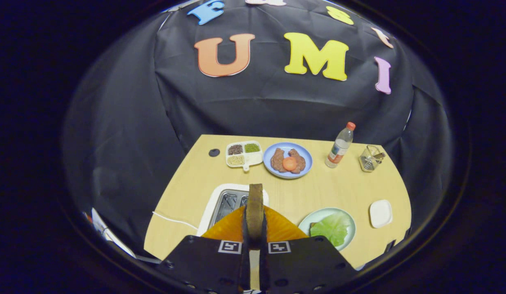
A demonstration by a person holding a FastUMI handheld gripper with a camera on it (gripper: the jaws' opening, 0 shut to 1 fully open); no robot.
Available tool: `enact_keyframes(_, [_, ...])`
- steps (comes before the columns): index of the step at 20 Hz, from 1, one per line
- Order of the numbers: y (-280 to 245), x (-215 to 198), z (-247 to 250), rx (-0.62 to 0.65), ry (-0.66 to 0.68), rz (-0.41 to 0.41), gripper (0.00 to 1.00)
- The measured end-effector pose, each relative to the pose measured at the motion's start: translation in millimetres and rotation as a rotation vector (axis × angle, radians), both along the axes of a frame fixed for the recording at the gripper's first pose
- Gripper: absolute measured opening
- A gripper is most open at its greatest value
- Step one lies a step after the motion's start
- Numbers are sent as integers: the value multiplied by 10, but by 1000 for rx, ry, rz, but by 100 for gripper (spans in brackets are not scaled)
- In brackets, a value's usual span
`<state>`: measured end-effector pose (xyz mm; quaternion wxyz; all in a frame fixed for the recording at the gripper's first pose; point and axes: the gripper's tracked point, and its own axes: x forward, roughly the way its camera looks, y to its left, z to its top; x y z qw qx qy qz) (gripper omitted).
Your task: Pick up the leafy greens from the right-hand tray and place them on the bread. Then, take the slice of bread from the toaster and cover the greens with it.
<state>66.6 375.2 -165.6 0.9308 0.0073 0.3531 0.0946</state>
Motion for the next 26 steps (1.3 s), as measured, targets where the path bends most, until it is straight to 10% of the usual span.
enact_keyframes(11, [-1183, 24, 272, 123, -37, -28, 9])
enact_keyframes(26, [-1823, 324, -1397, 307, 251, -53, 9])
